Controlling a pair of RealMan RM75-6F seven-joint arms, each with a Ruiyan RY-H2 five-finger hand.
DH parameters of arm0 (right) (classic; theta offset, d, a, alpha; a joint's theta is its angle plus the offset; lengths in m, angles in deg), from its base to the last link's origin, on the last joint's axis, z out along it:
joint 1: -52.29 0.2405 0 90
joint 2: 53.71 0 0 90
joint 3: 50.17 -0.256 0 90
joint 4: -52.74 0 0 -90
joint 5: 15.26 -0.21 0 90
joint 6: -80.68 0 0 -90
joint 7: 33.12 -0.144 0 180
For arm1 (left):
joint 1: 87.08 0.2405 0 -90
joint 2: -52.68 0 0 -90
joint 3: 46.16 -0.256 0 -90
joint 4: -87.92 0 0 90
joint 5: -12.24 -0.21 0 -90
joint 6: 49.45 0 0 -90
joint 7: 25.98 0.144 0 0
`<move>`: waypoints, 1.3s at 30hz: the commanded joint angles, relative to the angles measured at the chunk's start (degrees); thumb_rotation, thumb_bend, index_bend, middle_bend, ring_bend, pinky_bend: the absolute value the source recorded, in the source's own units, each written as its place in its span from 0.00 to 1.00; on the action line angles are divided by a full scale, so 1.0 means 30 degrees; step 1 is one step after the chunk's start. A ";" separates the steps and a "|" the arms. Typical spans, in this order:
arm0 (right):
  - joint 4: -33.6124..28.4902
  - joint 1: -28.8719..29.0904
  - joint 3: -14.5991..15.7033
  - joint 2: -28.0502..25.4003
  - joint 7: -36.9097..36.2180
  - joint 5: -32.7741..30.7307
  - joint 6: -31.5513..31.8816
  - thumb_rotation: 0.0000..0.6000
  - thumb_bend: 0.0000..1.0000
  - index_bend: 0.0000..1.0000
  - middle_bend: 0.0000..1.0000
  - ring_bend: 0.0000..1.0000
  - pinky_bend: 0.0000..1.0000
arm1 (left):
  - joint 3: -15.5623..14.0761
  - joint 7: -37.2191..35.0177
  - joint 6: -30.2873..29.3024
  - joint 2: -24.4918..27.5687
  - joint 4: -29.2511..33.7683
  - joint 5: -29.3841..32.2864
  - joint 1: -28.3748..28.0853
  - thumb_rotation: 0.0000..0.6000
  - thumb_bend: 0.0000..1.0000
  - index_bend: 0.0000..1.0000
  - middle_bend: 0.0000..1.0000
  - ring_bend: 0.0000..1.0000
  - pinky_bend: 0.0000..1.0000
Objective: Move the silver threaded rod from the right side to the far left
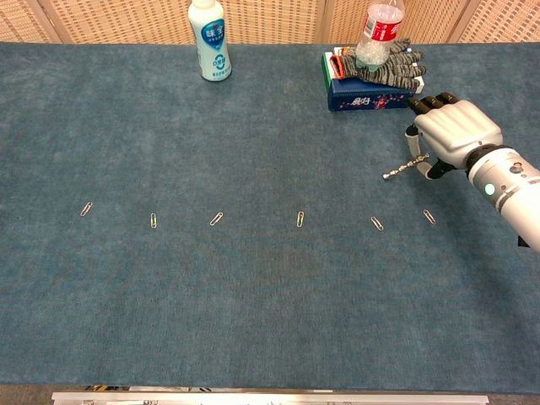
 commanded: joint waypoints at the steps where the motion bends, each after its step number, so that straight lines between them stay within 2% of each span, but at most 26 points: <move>1: -0.1099 -0.0421 0.0291 -0.0807 -0.0088 0.0433 0.0628 1.00 0.36 0.61 0.03 0.00 0.00 | 0.0002 0.0003 -0.0021 0.0009 0.0006 0.0002 0.0013 1.00 0.45 0.49 0.43 0.27 0.31; 10: -0.3202 -0.1256 0.0992 -0.2332 -0.0261 0.1471 0.1722 1.00 0.36 0.61 0.04 0.00 0.00 | -0.0019 0.0060 -0.0110 0.0015 0.0071 -0.0097 0.0044 1.00 0.45 0.49 0.43 0.27 0.31; 20: -0.5079 -0.2373 0.2210 -0.3905 -0.0375 0.2787 0.2576 1.00 0.36 0.61 0.04 0.00 0.00 | 0.0019 0.0112 -0.0198 0.0040 0.0097 -0.0045 0.0087 1.00 0.45 0.49 0.43 0.27 0.31; 31: -0.5230 -0.3291 0.3185 -0.4348 -0.0226 0.3222 0.2512 1.00 0.36 0.61 0.04 0.00 0.00 | -0.0003 0.0094 -0.0271 0.0069 0.0150 -0.0146 0.0120 1.00 0.45 0.49 0.43 0.27 0.32; 39: -0.4770 -0.3537 0.3159 -0.4040 -0.0270 0.3250 0.2223 1.00 0.36 0.61 0.04 0.00 0.00 | -0.0016 0.0096 -0.0295 0.0087 0.0180 -0.0186 0.0134 1.00 0.45 0.49 0.43 0.27 0.32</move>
